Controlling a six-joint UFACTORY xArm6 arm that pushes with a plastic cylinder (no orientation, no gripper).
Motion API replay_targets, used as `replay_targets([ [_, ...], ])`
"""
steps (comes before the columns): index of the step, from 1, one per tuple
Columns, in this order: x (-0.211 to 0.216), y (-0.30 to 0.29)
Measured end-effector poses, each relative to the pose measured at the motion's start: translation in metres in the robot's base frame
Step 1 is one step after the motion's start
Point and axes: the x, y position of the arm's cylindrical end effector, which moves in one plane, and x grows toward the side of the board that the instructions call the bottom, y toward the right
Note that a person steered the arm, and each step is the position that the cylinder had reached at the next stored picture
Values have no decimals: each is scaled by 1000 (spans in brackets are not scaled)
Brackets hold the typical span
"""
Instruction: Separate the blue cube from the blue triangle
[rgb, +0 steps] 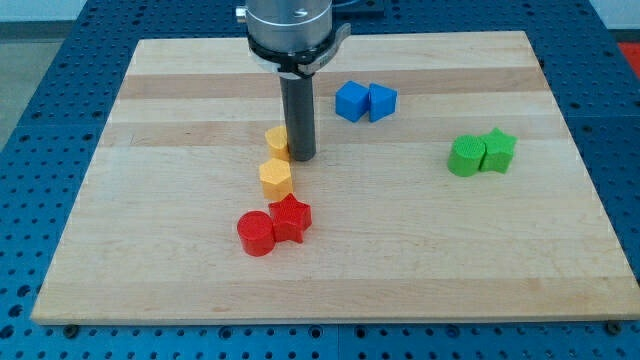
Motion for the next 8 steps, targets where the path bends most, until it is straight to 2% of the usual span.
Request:
replay_targets([
  [2, 0, -3],
  [3, -3, 32],
  [5, -33, 80],
  [8, -81, 92],
])
